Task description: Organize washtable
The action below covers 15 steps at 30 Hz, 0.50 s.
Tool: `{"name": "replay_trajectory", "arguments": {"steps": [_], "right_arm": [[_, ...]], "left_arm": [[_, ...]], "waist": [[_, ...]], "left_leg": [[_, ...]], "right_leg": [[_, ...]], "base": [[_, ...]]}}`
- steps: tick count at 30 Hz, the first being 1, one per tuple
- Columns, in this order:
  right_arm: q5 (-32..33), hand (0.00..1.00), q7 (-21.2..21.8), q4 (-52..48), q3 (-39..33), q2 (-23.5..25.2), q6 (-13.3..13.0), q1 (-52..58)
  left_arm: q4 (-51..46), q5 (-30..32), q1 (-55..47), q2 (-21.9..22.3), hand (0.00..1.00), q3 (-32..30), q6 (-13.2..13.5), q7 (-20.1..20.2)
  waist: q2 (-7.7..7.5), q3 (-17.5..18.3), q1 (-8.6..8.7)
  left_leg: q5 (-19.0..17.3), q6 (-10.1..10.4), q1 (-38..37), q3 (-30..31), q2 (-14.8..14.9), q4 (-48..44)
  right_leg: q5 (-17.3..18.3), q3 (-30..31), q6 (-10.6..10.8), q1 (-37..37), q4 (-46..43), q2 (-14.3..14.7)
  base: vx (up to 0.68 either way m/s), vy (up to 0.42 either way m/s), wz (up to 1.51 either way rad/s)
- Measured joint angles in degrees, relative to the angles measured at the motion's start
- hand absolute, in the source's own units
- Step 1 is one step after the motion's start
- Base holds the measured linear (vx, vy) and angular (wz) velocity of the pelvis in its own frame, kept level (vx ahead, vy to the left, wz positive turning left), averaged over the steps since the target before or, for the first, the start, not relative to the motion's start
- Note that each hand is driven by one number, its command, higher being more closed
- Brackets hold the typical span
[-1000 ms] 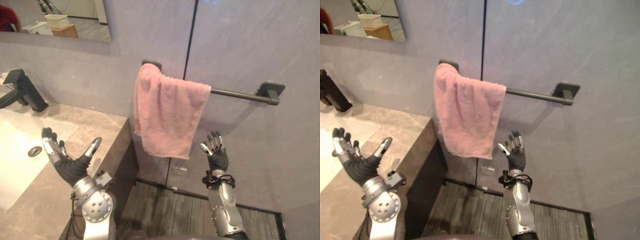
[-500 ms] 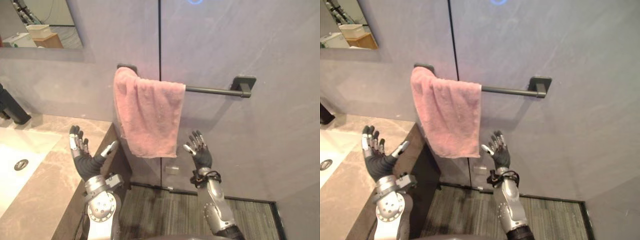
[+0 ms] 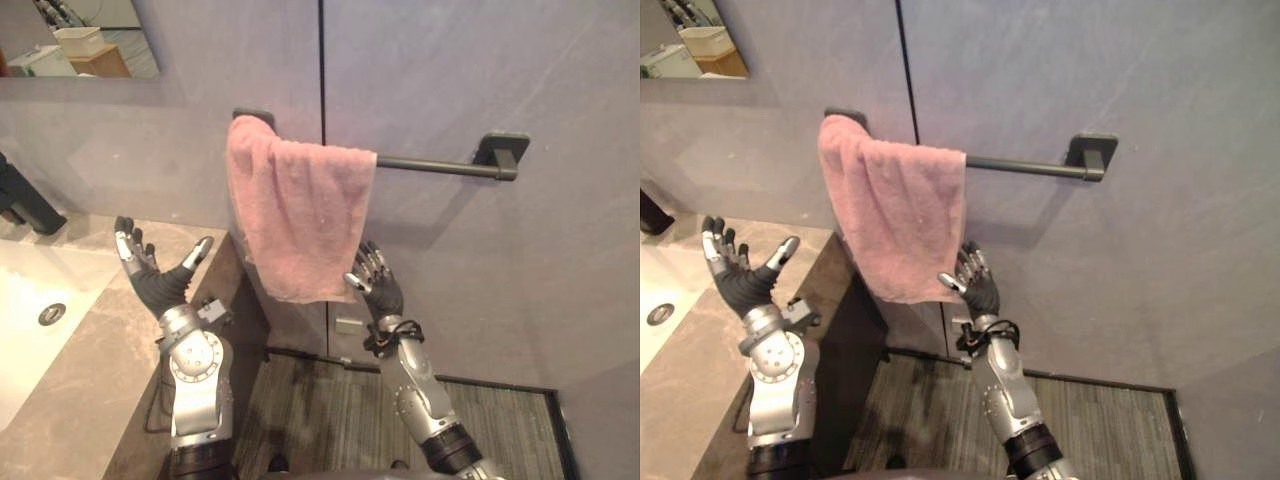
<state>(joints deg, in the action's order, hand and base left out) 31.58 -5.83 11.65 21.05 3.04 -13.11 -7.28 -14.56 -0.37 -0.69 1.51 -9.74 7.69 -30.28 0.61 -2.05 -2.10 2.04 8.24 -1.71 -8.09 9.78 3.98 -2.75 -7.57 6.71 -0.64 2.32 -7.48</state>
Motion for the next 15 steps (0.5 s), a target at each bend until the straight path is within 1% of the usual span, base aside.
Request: {"name": "replay_trajectory", "arguments": {"steps": [2,4,8,9,11,13,15], "right_arm": [[0.7,0.00,0.0,-1.0,0.6,0.2,0.0,-1.6],[1.8,0.00,0.0,-2.2,0.8,0.5,0.0,-3.1],[3.9,0.00,-0.1,-3.7,2.0,0.7,-0.1,-5.0],[4.5,0.00,-0.1,-4.2,2.3,0.9,0.0,-5.9],[5.6,0.00,-0.1,-4.2,2.5,1.2,-0.1,-7.5],[7.5,0.00,-0.1,-5.0,3.0,1.3,-0.1,-8.1],[8.6,0.00,-0.1,-6.7,3.8,1.3,-0.1,-8.2]], "left_arm": [[0.0,-1.5,1.3,-0.1,0.00,0.1,0.0,0.3],[0.0,-3.8,2.6,-0.5,0.00,0.1,0.0,1.7],[0.1,-4.6,5.6,-3.1,0.00,0.2,-1.0,5.5],[0.4,-5.0,7.5,-4.0,0.00,0.3,-1.1,6.6],[2.0,-5.8,10.4,-5.3,0.00,0.7,-1.1,7.4],[3.1,-7.0,13.0,-5.7,0.00,1.2,-1.1,7.7],[3.2,-7.7,13.6,-6.2,0.00,1.7,-1.1,7.7]], "waist": [[0.06,-0.1,-0.15],[0.39,-0.2,-0.26],[0.95,-0.6,-0.38],[1.16,-0.7,-0.42],[1.34,-0.8,-0.41],[1.42,-0.9,-0.43],[1.48,-0.9,-0.33]], "left_leg": [[0.3,0.3,1.2,0.1,0.2,-0.1],[0.4,0.4,2.3,0.2,0.2,-0.2],[0.4,0.4,5.0,0.3,0.3,-1.0],[0.6,0.8,6.1,0.2,0.4,-1.0],[0.9,1.2,7.2,0.0,0.5,-1.1],[0.9,1.2,7.9,-0.2,0.9,-1.1],[0.9,1.2,8.1,-0.5,1.0,-1.1]], "right_leg": [[0.0,-0.2,0.0,1.1,-0.1,0.1],[0.0,-0.3,0.0,2.1,-0.2,0.1],[0.0,-0.5,-0.1,4.3,-0.5,0.1],[0.0,-0.5,-0.1,5.7,-1.1,-0.2],[0.0,-0.6,-0.1,7.0,-1.6,-0.3],[0.0,-0.5,-0.1,8.1,-2.1,-0.2],[0.0,-0.5,-0.1,8.4,-2.2,-0.2]], "base": [[0.02,-0.012,0.04],[0.02,-0.009,0.04],[0.01,0.000,0.03],[0.00,0.000,0.00],[0.00,0.000,0.00],[0.00,-0.003,-0.02],[0.01,-0.002,-0.06]]}}
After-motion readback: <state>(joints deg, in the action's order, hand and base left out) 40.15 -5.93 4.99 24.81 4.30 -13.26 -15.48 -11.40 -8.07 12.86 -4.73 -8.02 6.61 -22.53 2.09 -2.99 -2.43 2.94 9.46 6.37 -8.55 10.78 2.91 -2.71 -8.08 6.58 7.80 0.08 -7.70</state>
